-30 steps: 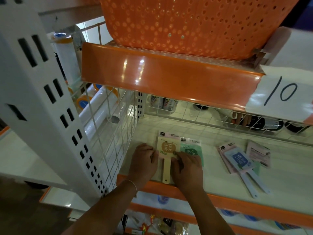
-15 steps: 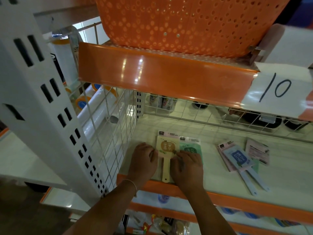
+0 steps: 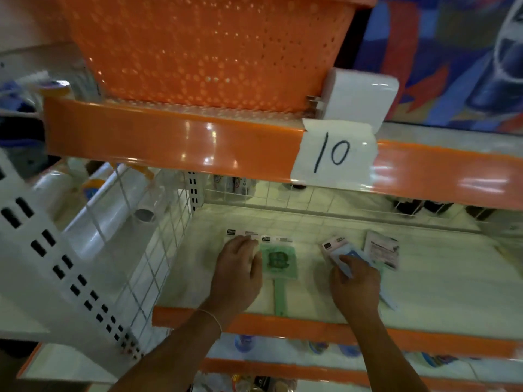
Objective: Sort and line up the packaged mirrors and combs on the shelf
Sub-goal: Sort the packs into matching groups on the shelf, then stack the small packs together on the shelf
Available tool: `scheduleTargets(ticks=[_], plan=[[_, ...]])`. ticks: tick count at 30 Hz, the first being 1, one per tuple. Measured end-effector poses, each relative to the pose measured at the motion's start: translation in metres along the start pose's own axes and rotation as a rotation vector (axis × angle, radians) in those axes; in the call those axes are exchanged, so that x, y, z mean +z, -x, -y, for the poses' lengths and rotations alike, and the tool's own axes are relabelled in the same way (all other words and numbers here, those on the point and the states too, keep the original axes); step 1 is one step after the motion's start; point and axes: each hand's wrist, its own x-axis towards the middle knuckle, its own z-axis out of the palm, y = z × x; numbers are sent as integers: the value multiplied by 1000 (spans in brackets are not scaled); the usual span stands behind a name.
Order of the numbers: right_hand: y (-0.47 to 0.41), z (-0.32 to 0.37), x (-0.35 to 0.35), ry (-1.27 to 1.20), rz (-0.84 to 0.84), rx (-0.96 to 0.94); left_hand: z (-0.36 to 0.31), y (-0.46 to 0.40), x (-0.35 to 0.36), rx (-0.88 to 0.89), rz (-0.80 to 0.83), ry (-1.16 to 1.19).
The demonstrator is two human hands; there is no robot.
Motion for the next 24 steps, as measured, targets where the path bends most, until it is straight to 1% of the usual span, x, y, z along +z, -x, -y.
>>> scheduleTargets(ticks=[2,4,7,9,13,16,19,24], plan=[[-7,-10,-12,85,21,-15,-25,-1,17,62,38,-2],[-15,-24,-18,195,85,1,-47,-1,34,106,96,13],[-25,-49,-23,341,214,53,-70,1,59,80,211,27],[-28,-59,-27,345,283,64,-80,2,74,70,276,17],[-34,-65,-33,235,368,56,-95,8,96,53,352,-2],[-37,-63,-37,174,391,62,-104,13,107,29,384,-11],[-41,-62,-42,199,421,86,-110,19,113,-18,382,4],[-42,-64,-57,247,333,129,-118,28,117,-41,344,-10]])
